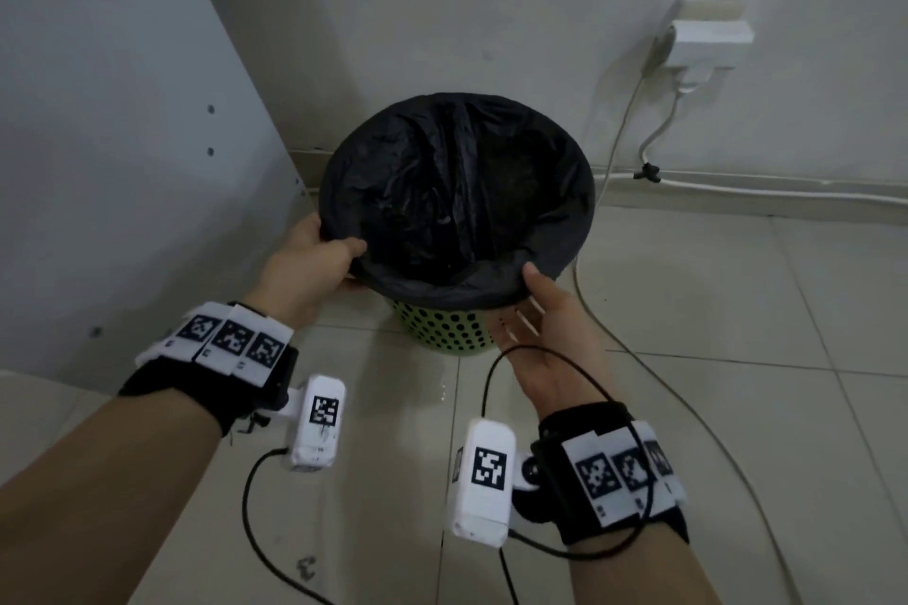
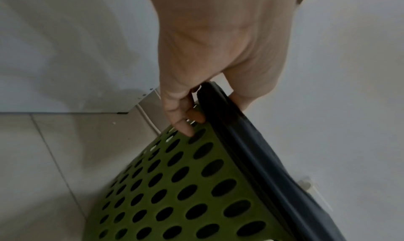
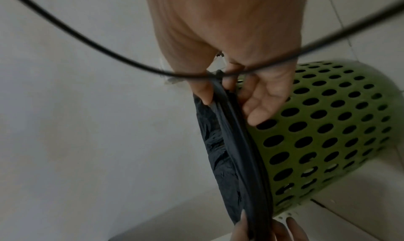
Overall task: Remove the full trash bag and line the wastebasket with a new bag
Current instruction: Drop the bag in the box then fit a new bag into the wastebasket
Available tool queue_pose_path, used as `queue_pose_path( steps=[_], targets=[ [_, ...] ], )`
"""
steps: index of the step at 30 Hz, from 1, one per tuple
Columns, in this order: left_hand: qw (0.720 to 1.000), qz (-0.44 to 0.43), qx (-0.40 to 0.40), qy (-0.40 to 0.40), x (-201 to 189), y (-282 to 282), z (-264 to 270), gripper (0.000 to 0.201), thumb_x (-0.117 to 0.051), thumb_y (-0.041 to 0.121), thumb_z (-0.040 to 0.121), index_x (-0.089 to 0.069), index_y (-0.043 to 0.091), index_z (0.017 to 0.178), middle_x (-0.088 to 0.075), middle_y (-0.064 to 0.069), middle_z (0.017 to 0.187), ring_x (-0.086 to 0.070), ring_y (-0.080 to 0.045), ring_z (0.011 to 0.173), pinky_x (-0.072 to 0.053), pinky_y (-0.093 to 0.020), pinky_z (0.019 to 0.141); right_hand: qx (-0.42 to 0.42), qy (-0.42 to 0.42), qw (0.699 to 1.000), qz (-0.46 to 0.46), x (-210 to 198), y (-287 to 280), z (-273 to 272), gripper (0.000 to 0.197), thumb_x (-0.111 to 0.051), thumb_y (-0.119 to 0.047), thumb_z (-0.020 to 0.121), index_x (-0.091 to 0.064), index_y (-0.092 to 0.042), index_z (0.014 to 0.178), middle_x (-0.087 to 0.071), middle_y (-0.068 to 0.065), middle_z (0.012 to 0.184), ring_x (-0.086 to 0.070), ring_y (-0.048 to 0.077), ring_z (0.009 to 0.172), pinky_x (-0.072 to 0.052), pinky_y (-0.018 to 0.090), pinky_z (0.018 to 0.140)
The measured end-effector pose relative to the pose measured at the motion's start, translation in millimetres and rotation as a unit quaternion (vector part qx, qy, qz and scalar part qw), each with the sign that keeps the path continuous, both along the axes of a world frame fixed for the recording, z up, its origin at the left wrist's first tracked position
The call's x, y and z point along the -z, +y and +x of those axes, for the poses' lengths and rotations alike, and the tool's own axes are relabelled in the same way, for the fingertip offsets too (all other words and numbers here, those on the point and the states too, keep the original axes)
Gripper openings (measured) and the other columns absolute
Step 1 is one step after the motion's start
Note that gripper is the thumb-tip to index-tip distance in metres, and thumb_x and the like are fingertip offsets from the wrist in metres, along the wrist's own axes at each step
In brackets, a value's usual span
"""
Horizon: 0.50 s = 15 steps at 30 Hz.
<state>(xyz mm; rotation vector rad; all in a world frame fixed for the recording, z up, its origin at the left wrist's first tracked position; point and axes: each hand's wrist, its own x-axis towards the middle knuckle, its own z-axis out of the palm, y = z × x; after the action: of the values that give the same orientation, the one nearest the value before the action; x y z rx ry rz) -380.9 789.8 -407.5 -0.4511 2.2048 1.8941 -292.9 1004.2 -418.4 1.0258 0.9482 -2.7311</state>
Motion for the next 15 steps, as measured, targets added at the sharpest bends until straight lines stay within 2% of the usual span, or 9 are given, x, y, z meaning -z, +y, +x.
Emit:
queue_pose_path(
  steps=[2, 4, 6, 7, 9, 10, 13, 15],
  targets=[
    [1.0, -0.013, 0.016, -0.008, -6, -1, -4, 0.031, -0.053, 0.0, 0.094, -0.051, 0.017, 0.12, -0.062, -0.012, 0.119, -0.063, -0.028, 0.094, -0.057, -0.035, 0.062, 0.006, 0.0, 1.0, 0.005, 3, 6, -3, 0.012, -0.069, -0.016, 0.088, -0.07, -0.01, 0.099, -0.075, 0.01, 0.103, -0.07, 0.024, 0.091, -0.054, 0.034, 0.083],
    [1.0, -0.016, 0.021, -0.015, -9, -1, -8, 0.032, -0.052, -0.003, 0.092, -0.051, 0.015, 0.119, -0.062, -0.015, 0.119, -0.063, -0.032, 0.096, -0.058, -0.039, 0.067, -0.002, -0.007, 1.0, 0.008, 4, 11, -5, 0.005, -0.069, -0.012, 0.087, -0.068, -0.012, 0.092, -0.072, 0.007, 0.094, -0.064, 0.019, 0.079, -0.047, 0.029, 0.072],
    [0.999, -0.019, 0.024, -0.021, -10, -1, -11, 0.035, -0.052, -0.004, 0.091, -0.052, 0.011, 0.122, -0.063, -0.016, 0.12, -0.063, -0.035, 0.098, -0.06, -0.04, 0.067, -0.007, -0.012, 1.0, 0.0, 5, 13, -5, 0.005, -0.067, -0.009, 0.088, -0.065, -0.013, 0.085, -0.068, 0.004, 0.083, -0.06, 0.015, 0.072, -0.045, 0.026, 0.072],
    [0.999, -0.021, 0.024, -0.023, -9, -1, -12, 0.039, -0.052, -0.005, 0.09, -0.053, 0.01, 0.126, -0.064, -0.017, 0.12, -0.064, -0.035, 0.097, -0.06, -0.038, 0.062, -0.008, -0.01, 1.0, -0.003, 4, 12, -4, 0.007, -0.066, -0.008, 0.089, -0.064, -0.013, 0.083, -0.067, 0.002, 0.08, -0.059, 0.013, 0.07, -0.045, 0.025, 0.073],
    [0.999, -0.016, 0.017, -0.023, -9, 0, -15, 0.045, -0.052, -0.006, 0.089, -0.052, 0.01, 0.131, -0.064, -0.015, 0.12, -0.064, -0.033, 0.097, -0.059, -0.032, 0.053, 0.006, -0.001, 1.0, -0.005, 3, 9, -4, 0.007, -0.063, -0.005, 0.09, -0.065, -0.011, 0.087, -0.068, 0.002, 0.081, -0.062, 0.012, 0.068, -0.048, 0.024, 0.074],
    [1.0, -0.012, 0.014, -0.02, -9, 0, -16, 0.046, -0.052, -0.005, 0.09, -0.052, 0.011, 0.133, -0.064, -0.014, 0.121, -0.064, -0.033, 0.099, -0.058, -0.031, 0.053, 0.017, 0.003, 1.0, -0.005, 3, 6, -3, 0.007, -0.062, -0.003, 0.091, -0.066, -0.01, 0.092, -0.07, 0.003, 0.083, -0.064, 0.013, 0.07, -0.05, 0.025, 0.074],
    [1.0, 0.009, 0.012, -0.016, -7, 4, -15, 0.042, -0.055, 0.005, 0.095, -0.05, 0.014, 0.136, -0.064, -0.011, 0.127, -0.065, -0.032, 0.104, -0.058, -0.038, 0.067, 0.043, 0.012, 0.999, 0.019, 5, -1, -4, 0.02, -0.062, -0.002, 0.09, -0.066, -0.004, 0.109, -0.07, 0.008, 0.097, -0.065, 0.019, 0.079, -0.05, 0.026, 0.072],
    [0.999, 0.027, 0.009, -0.018, -1, 10, -7, 0.039, -0.056, 0.012, 0.097, -0.048, 0.016, 0.135, -0.065, -0.007, 0.124, -0.067, -0.03, 0.102, -0.059, -0.039, 0.067, 0.044, 0.015, 0.998, 0.035, 7, -3, -3, 0.023, -0.064, -0.003, 0.089, -0.067, -0.005, 0.113, -0.071, 0.009, 0.101, -0.066, 0.019, 0.081, -0.052, 0.027, 0.072]
  ],
)
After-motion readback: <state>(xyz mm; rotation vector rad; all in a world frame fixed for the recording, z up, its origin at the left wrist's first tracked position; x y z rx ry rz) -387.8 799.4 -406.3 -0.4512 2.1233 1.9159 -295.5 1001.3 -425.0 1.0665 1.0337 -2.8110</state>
